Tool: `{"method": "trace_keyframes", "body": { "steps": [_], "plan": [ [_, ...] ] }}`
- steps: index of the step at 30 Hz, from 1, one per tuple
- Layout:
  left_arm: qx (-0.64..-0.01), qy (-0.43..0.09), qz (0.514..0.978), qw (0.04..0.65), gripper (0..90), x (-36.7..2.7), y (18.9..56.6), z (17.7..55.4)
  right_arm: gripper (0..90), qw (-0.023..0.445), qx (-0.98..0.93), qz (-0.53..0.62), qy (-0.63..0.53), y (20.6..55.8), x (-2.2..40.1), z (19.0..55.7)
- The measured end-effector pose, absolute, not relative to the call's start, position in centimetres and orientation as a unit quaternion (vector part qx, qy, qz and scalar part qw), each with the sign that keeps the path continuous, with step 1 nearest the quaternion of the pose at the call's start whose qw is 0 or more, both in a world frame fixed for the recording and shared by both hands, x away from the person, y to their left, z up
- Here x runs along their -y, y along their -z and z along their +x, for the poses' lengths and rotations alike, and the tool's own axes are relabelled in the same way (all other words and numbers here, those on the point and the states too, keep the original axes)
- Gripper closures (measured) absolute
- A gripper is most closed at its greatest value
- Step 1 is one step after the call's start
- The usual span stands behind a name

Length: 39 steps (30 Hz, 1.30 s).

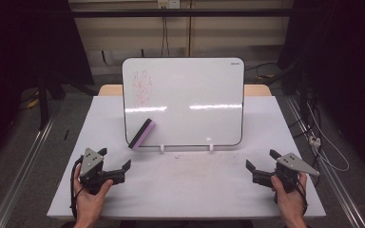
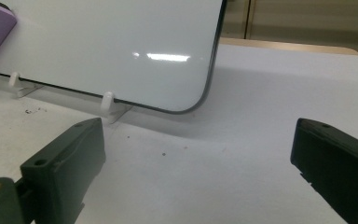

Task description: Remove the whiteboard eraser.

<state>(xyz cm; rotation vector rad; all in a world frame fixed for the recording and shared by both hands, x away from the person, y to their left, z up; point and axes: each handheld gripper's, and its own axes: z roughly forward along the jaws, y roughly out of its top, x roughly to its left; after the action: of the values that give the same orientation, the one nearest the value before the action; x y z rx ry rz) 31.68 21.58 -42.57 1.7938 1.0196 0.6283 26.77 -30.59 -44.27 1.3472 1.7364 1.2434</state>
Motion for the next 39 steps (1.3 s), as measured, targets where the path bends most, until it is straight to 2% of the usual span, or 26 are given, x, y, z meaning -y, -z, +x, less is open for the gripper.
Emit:
{"method": "trace_keyframes", "body": {
  "steps": [9,12,14,23,33,39],
  "plan": [
    [-0.411,-0.25,0.75,0.455,9.0,-20.9,42.3,31.9,2.8,0.297,-0.656,0.51,-0.471,44.4,30.8,26.8],
    [-0.406,-0.229,0.765,0.445,9.3,-20.5,42.2,32.3,2.9,0.294,-0.656,0.511,-0.472,44.4,30.8,26.9],
    [-0.4,-0.216,0.777,0.435,14.0,-20.1,42.1,32.4,3.2,0.296,-0.657,0.51,-0.47,44.4,30.7,26.9],
    [-0.364,-0.247,0.796,0.416,11.4,-18.6,41.3,33.3,3.3,0.295,-0.661,0.506,-0.469,44.4,30.6,27.0],
    [-0.349,-0.309,0.808,0.36,15.1,-16.5,41.0,35.4,3.3,0.294,-0.663,0.506,-0.468,44.5,30.6,27.1],
    [-0.347,-0.309,0.816,0.344,19.0,-16.0,41.3,36.4,3.3,0.294,-0.662,0.507,-0.468,44.5,30.7,27.0]
  ]
}}
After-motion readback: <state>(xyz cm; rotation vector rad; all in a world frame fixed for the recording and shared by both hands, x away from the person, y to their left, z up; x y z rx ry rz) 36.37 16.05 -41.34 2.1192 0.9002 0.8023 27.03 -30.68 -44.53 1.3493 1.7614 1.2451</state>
